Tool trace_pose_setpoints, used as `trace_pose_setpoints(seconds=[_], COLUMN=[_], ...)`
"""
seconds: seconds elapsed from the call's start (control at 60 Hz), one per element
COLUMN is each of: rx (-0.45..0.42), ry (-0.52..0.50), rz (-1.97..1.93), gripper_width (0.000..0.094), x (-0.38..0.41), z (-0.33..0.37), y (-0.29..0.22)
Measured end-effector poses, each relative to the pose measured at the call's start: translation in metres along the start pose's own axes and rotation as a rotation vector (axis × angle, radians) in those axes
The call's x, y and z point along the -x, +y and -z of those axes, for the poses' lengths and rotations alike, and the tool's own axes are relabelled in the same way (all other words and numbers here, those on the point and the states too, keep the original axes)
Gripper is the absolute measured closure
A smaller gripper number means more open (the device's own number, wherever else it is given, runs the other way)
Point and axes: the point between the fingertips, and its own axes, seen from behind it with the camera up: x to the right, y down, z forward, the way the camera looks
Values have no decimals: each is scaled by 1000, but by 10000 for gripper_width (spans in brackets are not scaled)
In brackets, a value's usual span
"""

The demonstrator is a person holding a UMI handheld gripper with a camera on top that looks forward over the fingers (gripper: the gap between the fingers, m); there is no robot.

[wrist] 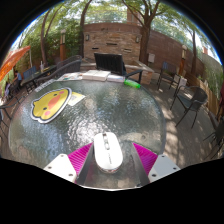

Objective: Arrange mouse

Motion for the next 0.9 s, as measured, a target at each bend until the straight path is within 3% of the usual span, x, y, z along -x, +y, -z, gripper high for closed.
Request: trace_pose_setpoints(seconds=[0.1,0.333,0.483,0.633,0.783,0.9], rx=[14,43,-3,-195,-385,-377], ry=[-33,44,137,206,163,54], rz=[-57,-39,-101,-181,-175,-151], gripper_width=[409,567,584,585,587,585], x=[10,6,-18,-27,33,125], z=[-3,2,13,42,60,18], y=[1,1,-37,-158,-281,-299])
